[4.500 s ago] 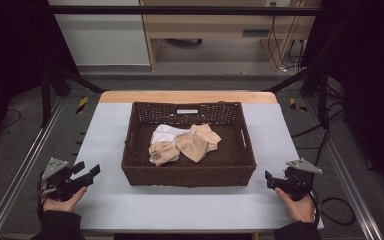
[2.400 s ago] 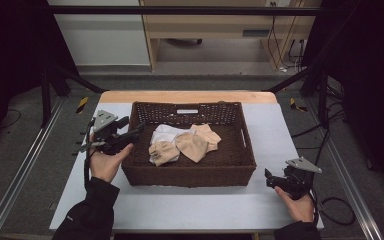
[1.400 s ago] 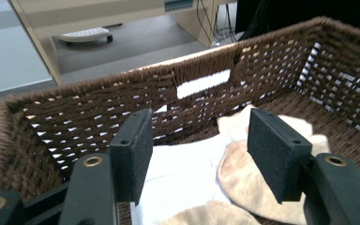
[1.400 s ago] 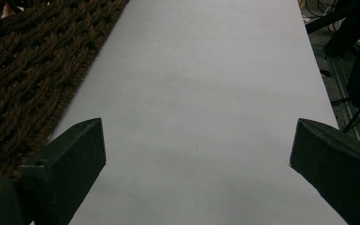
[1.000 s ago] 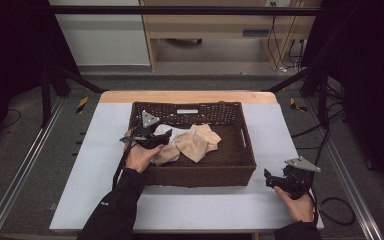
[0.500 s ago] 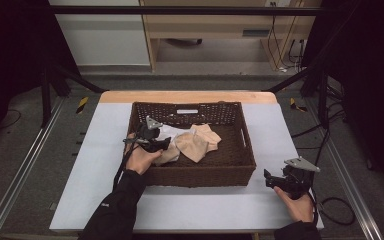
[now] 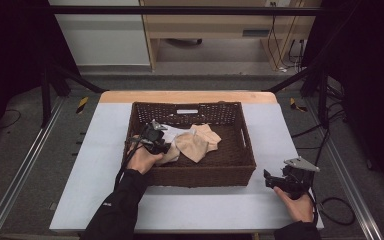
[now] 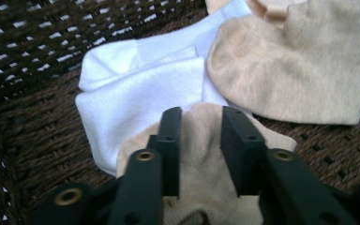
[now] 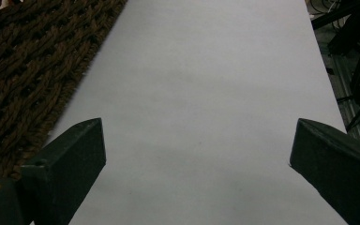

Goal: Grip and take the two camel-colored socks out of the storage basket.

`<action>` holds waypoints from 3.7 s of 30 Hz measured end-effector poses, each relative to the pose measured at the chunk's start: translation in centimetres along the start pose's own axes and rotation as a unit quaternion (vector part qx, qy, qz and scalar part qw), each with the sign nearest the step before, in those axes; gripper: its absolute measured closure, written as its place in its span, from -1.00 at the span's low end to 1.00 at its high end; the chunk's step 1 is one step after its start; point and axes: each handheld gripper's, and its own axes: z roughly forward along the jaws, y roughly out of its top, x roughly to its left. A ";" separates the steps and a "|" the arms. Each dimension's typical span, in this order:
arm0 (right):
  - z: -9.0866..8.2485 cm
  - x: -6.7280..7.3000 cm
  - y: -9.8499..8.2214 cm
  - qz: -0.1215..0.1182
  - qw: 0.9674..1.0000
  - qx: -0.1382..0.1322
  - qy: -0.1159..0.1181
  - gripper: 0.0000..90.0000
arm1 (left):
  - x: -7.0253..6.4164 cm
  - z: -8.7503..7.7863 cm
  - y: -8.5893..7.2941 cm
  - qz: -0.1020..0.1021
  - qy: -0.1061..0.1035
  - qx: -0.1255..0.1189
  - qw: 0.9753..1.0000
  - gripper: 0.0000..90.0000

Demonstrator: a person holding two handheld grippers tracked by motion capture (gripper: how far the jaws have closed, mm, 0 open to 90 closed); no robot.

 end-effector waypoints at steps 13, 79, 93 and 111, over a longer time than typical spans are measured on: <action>0.0 0.0 0.0 0.001 1.000 0.000 0.000 -0.91 | 0.7 -1.7 0.3 -0.028 -0.012 -0.075 0.997 0.92; -0.2 -0.2 0.0 0.007 1.000 -0.003 -0.003 -0.91 | 7.3 -21.9 -4.1 -0.105 0.010 -0.385 0.917 0.92; -0.2 -0.2 -0.1 0.004 1.000 -0.003 -0.003 -0.91 | 10.1 -19.0 -10.3 -0.155 0.043 -0.334 0.929 0.92; -0.2 0.0 -0.1 -0.003 1.000 0.001 0.001 -0.90 | 9.7 -13.6 -13.5 -0.159 0.051 -0.219 0.961 0.91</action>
